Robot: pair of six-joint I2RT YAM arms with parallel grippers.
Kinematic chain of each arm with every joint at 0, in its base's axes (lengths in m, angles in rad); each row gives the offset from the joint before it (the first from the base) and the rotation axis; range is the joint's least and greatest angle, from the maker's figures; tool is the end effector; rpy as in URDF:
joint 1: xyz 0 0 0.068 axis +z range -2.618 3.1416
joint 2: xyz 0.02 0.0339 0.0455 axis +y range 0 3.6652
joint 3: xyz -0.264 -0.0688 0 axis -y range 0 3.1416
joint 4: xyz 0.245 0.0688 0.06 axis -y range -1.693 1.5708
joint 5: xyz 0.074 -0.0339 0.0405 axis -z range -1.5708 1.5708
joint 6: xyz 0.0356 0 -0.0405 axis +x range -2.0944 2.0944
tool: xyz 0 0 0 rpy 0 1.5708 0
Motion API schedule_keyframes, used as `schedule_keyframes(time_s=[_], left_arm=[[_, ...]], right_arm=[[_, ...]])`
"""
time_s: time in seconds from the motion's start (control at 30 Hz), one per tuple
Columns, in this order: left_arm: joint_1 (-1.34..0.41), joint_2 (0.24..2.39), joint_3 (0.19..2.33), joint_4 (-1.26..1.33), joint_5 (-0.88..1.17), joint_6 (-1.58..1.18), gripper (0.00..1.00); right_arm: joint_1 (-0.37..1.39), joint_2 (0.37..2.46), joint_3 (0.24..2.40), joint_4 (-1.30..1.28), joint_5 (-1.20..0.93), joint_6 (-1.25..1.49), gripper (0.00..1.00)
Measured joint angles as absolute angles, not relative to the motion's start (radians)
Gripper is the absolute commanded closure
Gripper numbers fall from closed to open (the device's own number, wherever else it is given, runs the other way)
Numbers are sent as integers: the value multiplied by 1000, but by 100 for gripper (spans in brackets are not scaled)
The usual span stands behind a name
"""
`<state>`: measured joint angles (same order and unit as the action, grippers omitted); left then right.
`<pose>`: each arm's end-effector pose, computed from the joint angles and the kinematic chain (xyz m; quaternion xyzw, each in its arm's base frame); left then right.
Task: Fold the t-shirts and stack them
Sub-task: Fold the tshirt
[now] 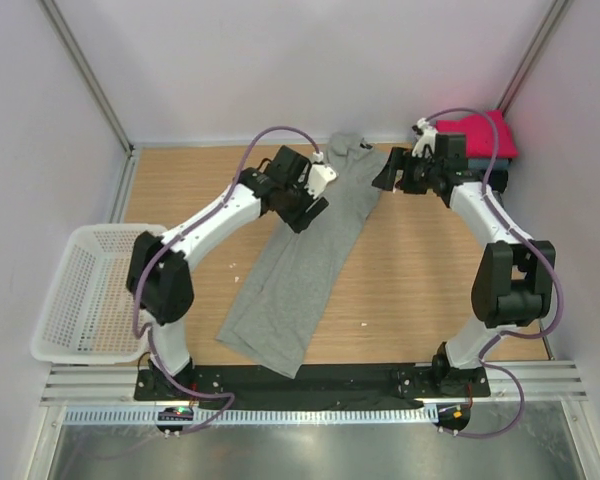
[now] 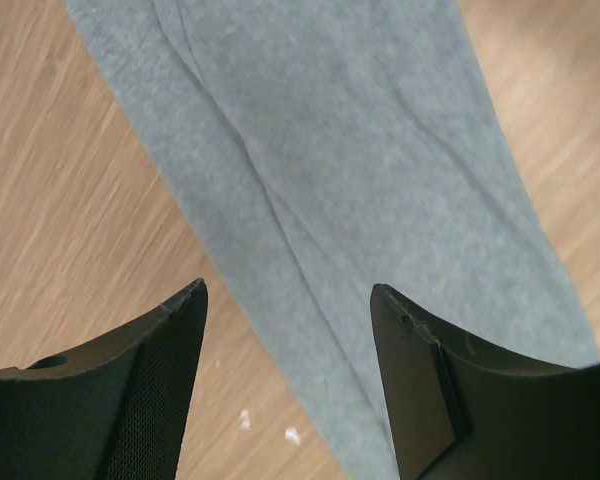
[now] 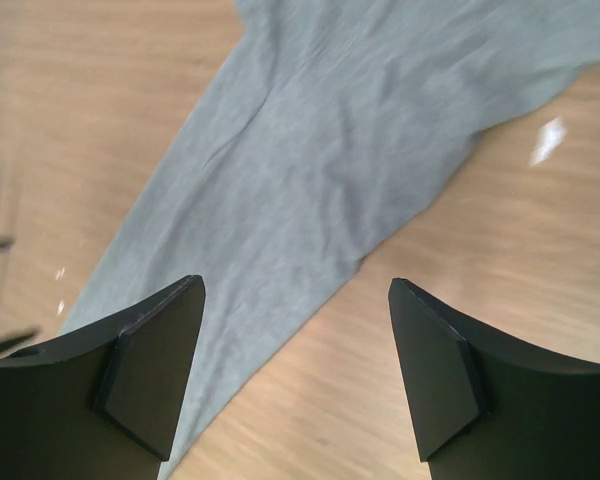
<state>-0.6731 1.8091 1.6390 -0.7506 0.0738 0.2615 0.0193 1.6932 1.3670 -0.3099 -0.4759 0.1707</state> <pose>0.3113 -0.2516 0.3005 0.4371 0.8402 -0.0994 0.3053 0.3881 0.0238 0.2911 -0.0403 0.8732 0.2510 0.4159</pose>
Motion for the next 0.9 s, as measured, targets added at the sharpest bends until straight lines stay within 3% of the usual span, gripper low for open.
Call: schedule_keyframes(time_s=[0.23,0.53,0.9], left_arm=[[-544,2177,1922,-662,225,122,33],[-424,2436,2260,-616,396,-30,33],[-385,2594,2410,-524,585,-178,28]], right_arm=[[138,1628,1153,-289,-550,125,20],[294,1390,916,-254,-643,26,19],[563,1693,1048,-267,-715,-53,19]])
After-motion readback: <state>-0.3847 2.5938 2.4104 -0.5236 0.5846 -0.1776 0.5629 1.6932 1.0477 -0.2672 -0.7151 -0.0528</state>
